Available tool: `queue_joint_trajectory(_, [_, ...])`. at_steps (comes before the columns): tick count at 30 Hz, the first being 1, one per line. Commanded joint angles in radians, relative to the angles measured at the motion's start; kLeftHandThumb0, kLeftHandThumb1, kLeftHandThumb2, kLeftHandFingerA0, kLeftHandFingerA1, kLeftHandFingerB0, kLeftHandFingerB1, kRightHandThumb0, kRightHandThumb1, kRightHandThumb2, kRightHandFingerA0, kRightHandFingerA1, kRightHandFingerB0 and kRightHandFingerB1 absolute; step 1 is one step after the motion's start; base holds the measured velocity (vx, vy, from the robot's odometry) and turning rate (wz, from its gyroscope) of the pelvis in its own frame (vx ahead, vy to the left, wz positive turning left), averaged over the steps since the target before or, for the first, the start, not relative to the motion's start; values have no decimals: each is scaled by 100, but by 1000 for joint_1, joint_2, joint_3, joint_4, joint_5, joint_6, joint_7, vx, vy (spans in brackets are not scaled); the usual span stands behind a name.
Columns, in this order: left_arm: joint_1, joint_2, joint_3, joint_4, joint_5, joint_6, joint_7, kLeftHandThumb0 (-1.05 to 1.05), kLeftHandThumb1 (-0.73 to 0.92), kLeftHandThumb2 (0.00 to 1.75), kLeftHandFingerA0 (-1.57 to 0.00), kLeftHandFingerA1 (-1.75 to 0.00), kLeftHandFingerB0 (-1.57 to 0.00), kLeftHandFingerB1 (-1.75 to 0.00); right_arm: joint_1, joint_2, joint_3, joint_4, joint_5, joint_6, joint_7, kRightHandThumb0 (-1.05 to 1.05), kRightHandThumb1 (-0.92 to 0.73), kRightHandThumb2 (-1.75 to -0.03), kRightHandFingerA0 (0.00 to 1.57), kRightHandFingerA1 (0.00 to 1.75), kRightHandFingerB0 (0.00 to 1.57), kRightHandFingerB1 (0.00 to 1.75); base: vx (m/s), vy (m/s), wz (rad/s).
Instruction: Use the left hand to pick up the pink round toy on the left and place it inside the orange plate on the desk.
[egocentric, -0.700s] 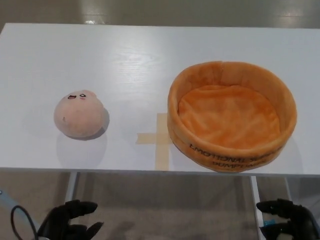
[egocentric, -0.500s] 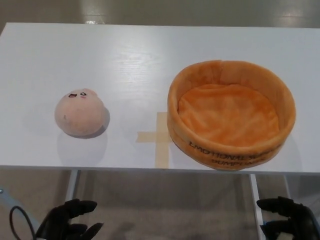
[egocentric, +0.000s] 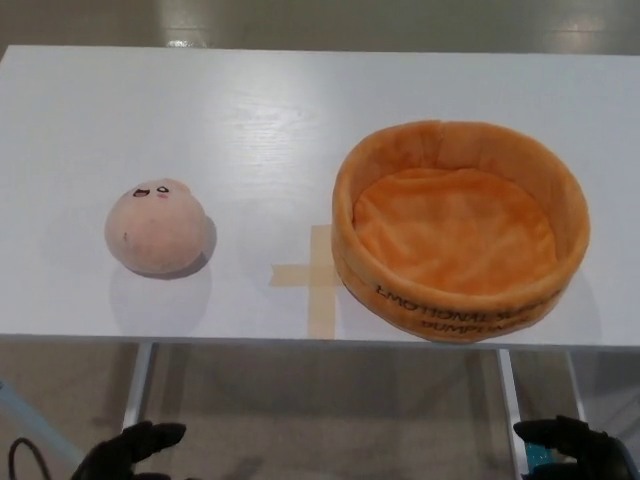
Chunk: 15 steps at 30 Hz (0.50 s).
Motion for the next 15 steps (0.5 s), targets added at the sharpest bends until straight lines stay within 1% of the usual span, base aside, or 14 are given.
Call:
queue_joint_trajectory(1, [56, 39, -21, -55, -6, -40, -69, -30, 62, 58, -35, -37, -27, -31, 20, -5, 4, 11, -9, -27, -13, -12, -64, -58, 59, 53, 64, 49, 0, 0, 0])
queue_joint_trajectory(2, [89, 52, -6, -101, -42, -66, -120, -35, 58, 66, -29, -41, -24, -35, 13, -6, 6, 15, -11, -25, -20, -13, -63, -58, 62, 54, 65, 49, 0, 0, 0])
queue_joint_trajectory(3, [104, 58, 0, -124, -58, -76, -143, -35, 58, 66, -29, -41, -24, -35, 11, -6, 7, 17, -13, -25, -23, -13, -63, -58, 62, 54, 65, 49, 0, 0, 0])
queue_joint_trajectory(4, [122, 66, 7, -177, -78, -49, -178, -35, 59, 65, -27, -39, -23, -34, 3, -7, 10, 18, -15, -18, -25, -13, -63, -58, 60, 52, 65, 48, 0, 0, 0])
queue_joint_trajectory(5, [152, 92, -6, -247, -76, -53, -215, -37, 59, 66, -26, -39, -22, -34, 0, -7, 7, 17, -11, -18, -25, -12, -63, -58, 61, 54, 65, 49, 0, 0, 0])
queue_joint_trajectory(7, [185, 119, -17, -322, -77, -56, -248, -37, 59, 66, -27, -39, -23, -34, -3, -7, 5, 16, -8, -17, -24, -11, -63, -58, 62, 54, 65, 49, 0, 0, 0])
queue_joint_trajectory(8, [212, 139, -20, -384, -91, -52, -284, -38, 59, 67, -27, -39, -26, -35, -4, -8, 5, 16, -7, -19, -23, -11, -64, -58, 62, 54, 65, 49, 0, 0, 0])
queue_joint_trajectory(11, [268, 186, -24, -510, -145, -39, -390, -38, 59, 67, -29, -39, -29, -36, -9, -8, 2, 16, -4, -18, -19, -11, -64, -58, 62, 54, 64, 49, 0, 0, 0])
queue_joint_trajectory(13, [291, 198, -19, -558, -189, -15, -448, -37, 58, 66, -28, -39, -29, -36, -11, -7, 2, 16, -3, -17, -17, -11, -64, -58, 61, 53, 64, 49, 0, 0, 0])
queue_joint_trajectory(14, [296, 200, -19, -570, -196, -7, -455, -37, 58, 66, -28, -39, -29, -36, -11, -7, 2, 16, -2, -17, -17, -11, -64, -58, 61, 53, 64, 49, 0, 0, 0])
queue_joint_trajectory(15, [321, 223, -21, -617, -239, -14, -519, -37, 57, 67, -28, -40, -29, -38, -13, -7, 5, 16, -6, -8, -21, -13, -64, -58, 61, 52, 64, 48, 0, 0, 0])
